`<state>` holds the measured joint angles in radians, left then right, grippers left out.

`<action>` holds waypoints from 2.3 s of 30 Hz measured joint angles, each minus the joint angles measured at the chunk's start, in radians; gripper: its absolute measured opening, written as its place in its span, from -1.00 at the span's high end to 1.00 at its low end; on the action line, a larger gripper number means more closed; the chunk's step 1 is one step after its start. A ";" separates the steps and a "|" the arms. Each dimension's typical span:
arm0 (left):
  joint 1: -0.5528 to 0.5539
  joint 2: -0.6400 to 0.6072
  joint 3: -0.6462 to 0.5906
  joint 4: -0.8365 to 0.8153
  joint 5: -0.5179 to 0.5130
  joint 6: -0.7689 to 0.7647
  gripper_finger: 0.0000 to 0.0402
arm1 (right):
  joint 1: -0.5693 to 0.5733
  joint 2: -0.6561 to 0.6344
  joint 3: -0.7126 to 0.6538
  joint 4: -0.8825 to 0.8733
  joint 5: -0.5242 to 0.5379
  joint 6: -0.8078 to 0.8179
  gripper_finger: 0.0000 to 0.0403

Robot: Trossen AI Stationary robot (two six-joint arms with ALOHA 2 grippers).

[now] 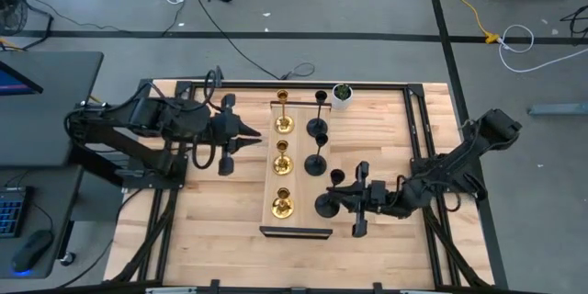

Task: Pick & Place candle stick holders
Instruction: Put the black candle holder on the shelf

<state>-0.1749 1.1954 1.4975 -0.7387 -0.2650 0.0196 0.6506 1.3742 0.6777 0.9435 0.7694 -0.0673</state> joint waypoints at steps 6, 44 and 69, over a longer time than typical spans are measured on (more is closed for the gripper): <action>0.002 -0.019 -0.081 0.050 -0.057 -0.010 0.73 | -0.024 0.118 0.000 0.120 -0.075 -0.011 1.00; 0.003 -0.450 -0.915 0.624 -0.232 -0.142 0.72 | -0.067 0.256 0.002 0.189 -0.135 -0.023 0.91; 0.003 -0.450 -0.915 0.607 -0.228 -0.144 0.72 | 0.027 0.216 0.001 0.149 0.022 -0.125 0.57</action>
<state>-0.1715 0.7456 0.5823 -0.1315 -0.4934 -0.1242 0.6776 1.5898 0.6792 1.0921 0.7917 -0.1925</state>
